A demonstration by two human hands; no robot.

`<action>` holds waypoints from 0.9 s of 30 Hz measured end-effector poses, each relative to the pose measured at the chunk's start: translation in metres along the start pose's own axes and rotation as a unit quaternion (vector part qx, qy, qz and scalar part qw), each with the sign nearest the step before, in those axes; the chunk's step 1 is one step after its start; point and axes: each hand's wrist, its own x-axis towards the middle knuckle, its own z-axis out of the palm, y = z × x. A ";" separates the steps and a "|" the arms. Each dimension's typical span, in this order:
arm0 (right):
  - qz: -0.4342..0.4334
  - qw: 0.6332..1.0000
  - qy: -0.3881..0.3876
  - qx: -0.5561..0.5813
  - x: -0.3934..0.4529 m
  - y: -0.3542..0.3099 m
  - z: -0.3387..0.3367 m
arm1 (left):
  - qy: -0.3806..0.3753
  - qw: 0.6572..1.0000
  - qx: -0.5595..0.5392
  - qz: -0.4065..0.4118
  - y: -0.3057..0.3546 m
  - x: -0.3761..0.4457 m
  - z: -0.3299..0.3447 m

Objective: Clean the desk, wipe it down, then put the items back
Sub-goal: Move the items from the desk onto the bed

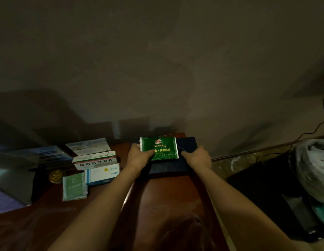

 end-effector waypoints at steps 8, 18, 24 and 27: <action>0.043 0.997 0.068 0.010 -0.066 0.078 -0.041 | -0.024 0.999 -0.033 0.018 0.004 -0.053 0.003; 0.159 0.969 0.168 0.083 -0.194 0.265 -0.136 | -0.219 0.972 0.030 0.077 0.003 -0.218 0.116; 0.246 0.904 0.258 0.236 -0.310 0.422 -0.173 | -0.339 0.932 0.072 0.110 -0.028 -0.371 0.198; 0.300 0.865 0.305 0.260 -0.387 0.490 -0.181 | -0.402 0.901 0.097 0.134 -0.054 -0.449 0.237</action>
